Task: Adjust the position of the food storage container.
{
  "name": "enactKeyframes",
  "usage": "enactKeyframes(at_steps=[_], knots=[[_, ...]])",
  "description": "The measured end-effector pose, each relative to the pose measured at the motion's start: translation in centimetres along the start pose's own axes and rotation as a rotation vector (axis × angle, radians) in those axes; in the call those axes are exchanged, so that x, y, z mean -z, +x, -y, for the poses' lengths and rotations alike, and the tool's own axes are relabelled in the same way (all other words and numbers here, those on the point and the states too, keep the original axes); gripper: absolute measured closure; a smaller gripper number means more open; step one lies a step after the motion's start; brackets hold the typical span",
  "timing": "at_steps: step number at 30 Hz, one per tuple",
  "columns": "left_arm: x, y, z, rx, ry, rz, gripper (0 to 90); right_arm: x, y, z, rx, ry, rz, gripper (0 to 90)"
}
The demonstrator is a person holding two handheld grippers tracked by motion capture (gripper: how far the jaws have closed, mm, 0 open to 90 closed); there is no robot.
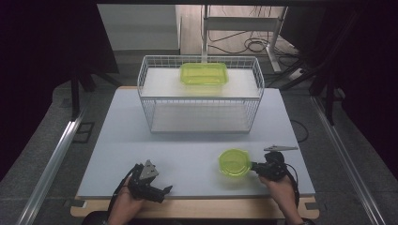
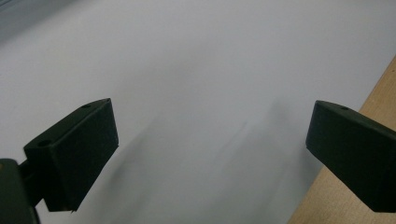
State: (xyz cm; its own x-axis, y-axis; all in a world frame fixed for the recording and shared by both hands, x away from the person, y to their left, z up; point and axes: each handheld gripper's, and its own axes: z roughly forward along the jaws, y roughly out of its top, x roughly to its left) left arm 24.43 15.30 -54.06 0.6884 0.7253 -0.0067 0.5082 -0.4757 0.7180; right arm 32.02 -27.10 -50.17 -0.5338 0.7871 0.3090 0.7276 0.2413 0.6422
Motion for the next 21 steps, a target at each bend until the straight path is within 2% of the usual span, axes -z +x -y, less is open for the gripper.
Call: enactKeyframes(at_steps=[4,8,13,17,21], knots=[[0.0,0.0,0.0,-0.003,0.003,0.0,2.2,-1.4,1.2,-0.7,0.029,0.009,-0.029,87.2],[0.0,0.0,0.0,0.0,0.001,0.0,2.2,-3.0,2.4,-1.4,0.042,0.02,-0.078,87.0],[0.0,0.0,0.0,-0.005,0.003,-0.001,2.2,-4.3,3.4,-1.8,0.05,0.033,-0.117,86.8],[0.1,0.0,0.0,-0.005,0.003,-0.001,2.3,-5.2,4.1,-2.3,0.061,0.038,-0.14,86.8],[0.1,0.0,0.0,-0.001,-0.001,0.0,2.3,-5.7,4.5,-2.5,0.08,0.042,-0.134,86.3]])
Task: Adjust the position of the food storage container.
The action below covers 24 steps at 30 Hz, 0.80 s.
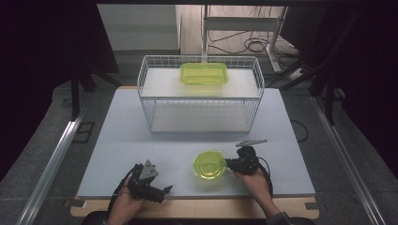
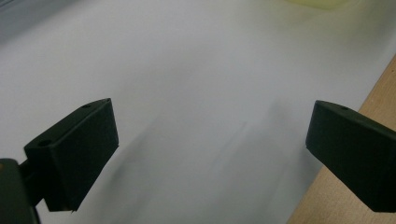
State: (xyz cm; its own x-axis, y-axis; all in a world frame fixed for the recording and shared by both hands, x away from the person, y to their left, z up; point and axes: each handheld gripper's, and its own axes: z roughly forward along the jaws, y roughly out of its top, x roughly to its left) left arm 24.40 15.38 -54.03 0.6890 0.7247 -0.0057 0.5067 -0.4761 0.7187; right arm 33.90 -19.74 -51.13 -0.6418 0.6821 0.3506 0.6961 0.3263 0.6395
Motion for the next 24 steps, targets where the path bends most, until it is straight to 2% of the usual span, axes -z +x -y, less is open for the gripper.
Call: enactKeyframes(at_steps=[3,4,5,9,14,17,24], knots=[[0.0,0.0,0.0,0.0,0.0,0.001,2.3,0.0,-0.1,0.0,0.028,0.0,0.033,85.8],[0.0,0.0,0.0,-0.001,0.001,0.001,2.3,0.3,-0.3,0.0,0.044,-0.003,0.062,85.3],[0.0,0.0,0.0,-0.001,0.001,0.001,2.3,0.3,-0.3,0.0,0.044,-0.003,0.062,85.3],[0.0,0.0,0.0,-0.002,0.0,0.001,2.3,1.3,-0.6,0.2,0.082,-0.021,0.117,83.6],[0.1,0.0,0.0,0.002,-0.002,0.003,2.6,3.0,-0.6,0.8,0.127,-0.048,0.162,75.7],[0.2,0.0,-0.1,0.004,-0.007,0.002,2.7,3.9,-0.5,1.2,0.156,-0.063,0.177,65.8],[0.2,0.0,-0.1,0.003,-0.006,-0.001,2.8,4.7,-0.8,2.4,0.181,-0.044,0.193,26.2]])
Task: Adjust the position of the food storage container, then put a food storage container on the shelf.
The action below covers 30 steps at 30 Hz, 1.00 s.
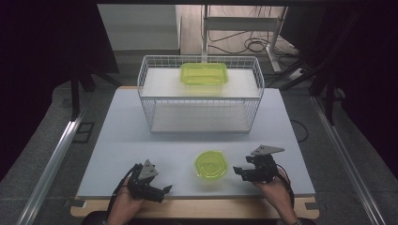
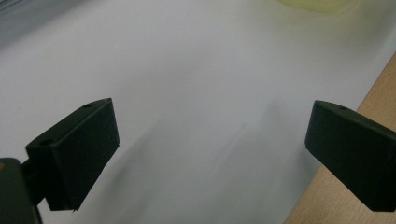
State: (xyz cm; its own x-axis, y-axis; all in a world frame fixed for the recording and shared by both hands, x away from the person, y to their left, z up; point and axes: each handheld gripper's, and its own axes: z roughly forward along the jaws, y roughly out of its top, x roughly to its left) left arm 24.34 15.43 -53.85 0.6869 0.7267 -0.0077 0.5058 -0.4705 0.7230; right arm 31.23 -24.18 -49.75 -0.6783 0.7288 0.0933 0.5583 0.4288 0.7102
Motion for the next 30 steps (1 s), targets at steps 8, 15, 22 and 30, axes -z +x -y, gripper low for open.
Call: enactKeyframes(at_steps=[8,15,22,30], knots=[[0.0,0.0,0.0,-0.003,0.002,-0.003,2.7,-0.2,-0.2,0.2,-0.007,-0.027,-0.011,9.7],[-0.1,0.0,0.0,-0.009,0.006,-0.001,2.7,-0.1,0.1,-0.2,-0.024,-0.056,-0.011,5.5],[-0.2,-0.1,0.0,-0.006,0.005,-0.001,2.7,0.2,0.3,-1.2,-0.065,-0.057,-0.071,5.3],[-0.1,0.0,0.0,-0.01,0.009,-0.004,2.7,-0.2,0.9,-2.9,-0.083,-0.058,-0.128,18.0]])
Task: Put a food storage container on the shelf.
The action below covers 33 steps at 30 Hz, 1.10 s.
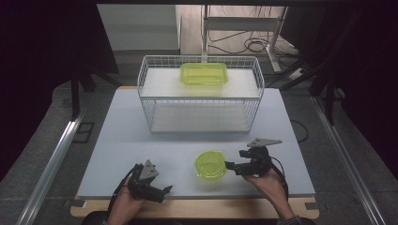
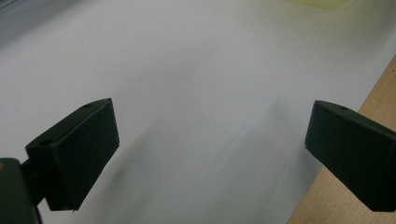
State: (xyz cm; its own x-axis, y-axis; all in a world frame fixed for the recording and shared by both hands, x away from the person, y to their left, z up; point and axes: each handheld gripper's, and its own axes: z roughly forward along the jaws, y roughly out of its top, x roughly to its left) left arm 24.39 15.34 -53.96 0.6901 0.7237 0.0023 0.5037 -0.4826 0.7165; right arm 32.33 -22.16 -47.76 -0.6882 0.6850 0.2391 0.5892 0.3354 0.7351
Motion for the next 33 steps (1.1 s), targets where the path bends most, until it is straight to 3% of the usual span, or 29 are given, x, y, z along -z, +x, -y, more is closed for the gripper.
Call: enactKeyframes(at_steps=[14,25,33], knots=[[0.0,0.0,0.0,-0.002,0.007,0.0,2.7,-1.6,-1.0,-1.5,-0.111,0.043,-0.127,40.0],[-0.1,0.0,0.0,-0.005,0.011,0.003,2.7,-3.0,-2.1,-1.2,-0.235,0.113,-0.214,57.6],[-0.1,-0.1,0.0,-0.009,0.015,0.003,2.7,-3.3,-2.8,-1.0,-0.343,0.139,-0.317,78.3]])
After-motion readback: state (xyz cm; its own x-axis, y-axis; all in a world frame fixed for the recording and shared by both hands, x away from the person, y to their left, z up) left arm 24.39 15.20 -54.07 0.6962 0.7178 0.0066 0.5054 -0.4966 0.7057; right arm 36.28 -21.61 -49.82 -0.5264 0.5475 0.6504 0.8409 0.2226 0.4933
